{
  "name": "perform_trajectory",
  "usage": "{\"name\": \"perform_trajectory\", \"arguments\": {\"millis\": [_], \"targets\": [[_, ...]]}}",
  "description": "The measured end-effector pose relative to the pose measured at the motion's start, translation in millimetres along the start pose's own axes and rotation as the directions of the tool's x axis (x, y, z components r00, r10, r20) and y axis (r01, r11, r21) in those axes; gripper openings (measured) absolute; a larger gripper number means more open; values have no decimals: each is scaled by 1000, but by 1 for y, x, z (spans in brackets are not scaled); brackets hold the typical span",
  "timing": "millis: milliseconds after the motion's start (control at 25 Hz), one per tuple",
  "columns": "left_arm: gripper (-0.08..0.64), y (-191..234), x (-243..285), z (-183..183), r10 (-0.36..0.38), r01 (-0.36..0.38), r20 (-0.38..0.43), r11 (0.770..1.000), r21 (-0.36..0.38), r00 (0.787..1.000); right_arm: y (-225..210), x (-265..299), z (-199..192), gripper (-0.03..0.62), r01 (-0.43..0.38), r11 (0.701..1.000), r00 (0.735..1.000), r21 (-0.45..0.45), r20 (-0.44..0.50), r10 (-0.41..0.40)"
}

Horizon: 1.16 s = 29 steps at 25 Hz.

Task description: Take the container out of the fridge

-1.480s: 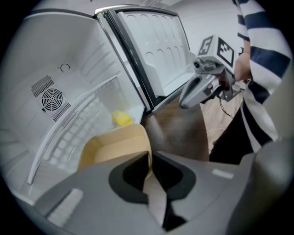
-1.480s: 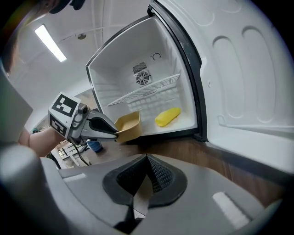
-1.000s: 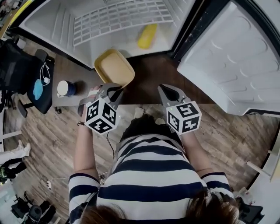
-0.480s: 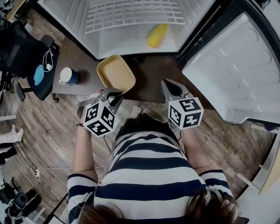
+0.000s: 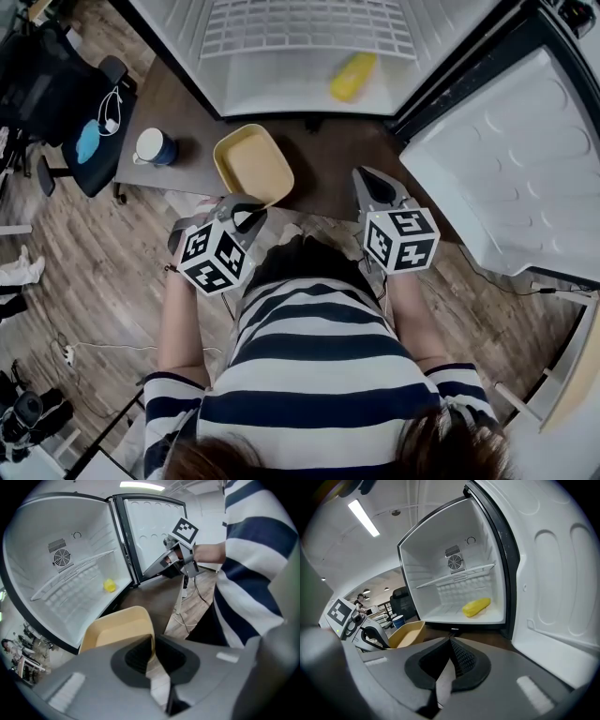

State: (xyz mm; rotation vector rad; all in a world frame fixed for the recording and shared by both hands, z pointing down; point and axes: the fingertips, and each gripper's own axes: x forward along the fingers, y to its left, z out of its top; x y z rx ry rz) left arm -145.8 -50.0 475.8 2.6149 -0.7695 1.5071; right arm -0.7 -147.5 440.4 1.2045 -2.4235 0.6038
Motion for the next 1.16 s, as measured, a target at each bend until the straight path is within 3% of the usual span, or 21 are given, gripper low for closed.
{"name": "perform_trajectory", "arguments": {"millis": [1160], "targets": [[0,3,-10,1,-2,2,21,1000,-21,1000,14,-3,4,-8,-42,999,999,-5,7,42]]}}
